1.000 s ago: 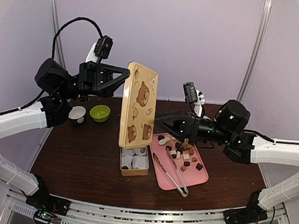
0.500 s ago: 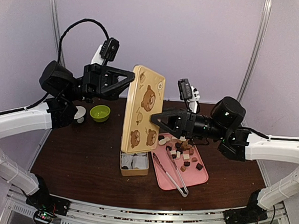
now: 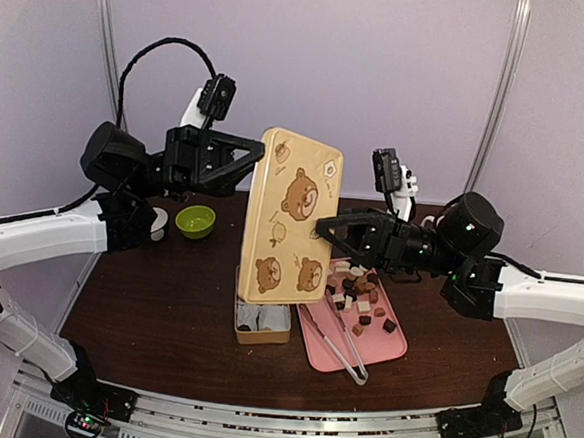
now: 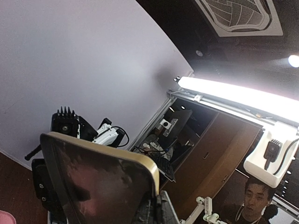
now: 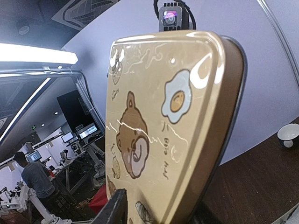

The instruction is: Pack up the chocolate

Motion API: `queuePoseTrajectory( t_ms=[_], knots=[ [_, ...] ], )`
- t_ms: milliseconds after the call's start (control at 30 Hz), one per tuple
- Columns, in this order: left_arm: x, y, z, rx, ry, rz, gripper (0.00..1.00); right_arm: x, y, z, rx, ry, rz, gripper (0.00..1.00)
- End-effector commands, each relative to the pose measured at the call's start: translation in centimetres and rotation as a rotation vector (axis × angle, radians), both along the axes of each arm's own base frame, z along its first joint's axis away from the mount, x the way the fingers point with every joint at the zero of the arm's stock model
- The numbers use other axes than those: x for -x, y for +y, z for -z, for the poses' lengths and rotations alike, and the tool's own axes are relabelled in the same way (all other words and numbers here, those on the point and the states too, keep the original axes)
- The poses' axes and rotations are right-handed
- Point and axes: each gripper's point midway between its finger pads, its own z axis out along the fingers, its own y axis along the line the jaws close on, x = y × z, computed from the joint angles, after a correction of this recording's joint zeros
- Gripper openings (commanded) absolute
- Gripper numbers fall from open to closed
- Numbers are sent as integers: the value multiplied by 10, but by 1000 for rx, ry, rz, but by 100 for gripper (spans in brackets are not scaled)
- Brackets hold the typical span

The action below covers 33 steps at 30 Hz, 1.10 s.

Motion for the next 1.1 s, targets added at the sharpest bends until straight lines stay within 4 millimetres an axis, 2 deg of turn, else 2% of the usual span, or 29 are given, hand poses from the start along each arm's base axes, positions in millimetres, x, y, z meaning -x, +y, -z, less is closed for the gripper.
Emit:
queuePoseTrajectory(
  t_ms=[0,133,267,367,433,500,667,800,900,1000,1067],
  knots=[
    [3,4,-8,45,-41,16,0,13,-11,-15,-48,-55,-25,37],
    [-7,8,-1,50,-13,-3,0,14,-12,-16,-51,-52,-22,30],
    [-13,8,9,28,-6,-11,0,13,-13,-18,-56,-44,-23,18],
    [-17,9,16,14,-6,-22,13,12,-12,-19,-53,-36,-20,5],
    [-22,12,21,8,-3,-40,22,9,-11,-17,-43,-30,-9,2],
    [-31,15,29,-11,17,-71,26,4,-9,-13,-25,-16,15,0],
    [-57,28,63,-95,45,-214,45,-5,-8,-8,1,6,51,1],
    [-74,40,95,-231,17,-376,65,-17,-2,6,59,29,97,0],
    [-84,47,125,-394,-9,-505,74,-25,3,19,104,57,116,0],
    [-97,64,159,-578,-19,-651,78,-31,9,27,129,82,123,0],
    [-97,74,170,-630,-39,-701,83,-37,13,34,153,99,135,0]
  ],
)
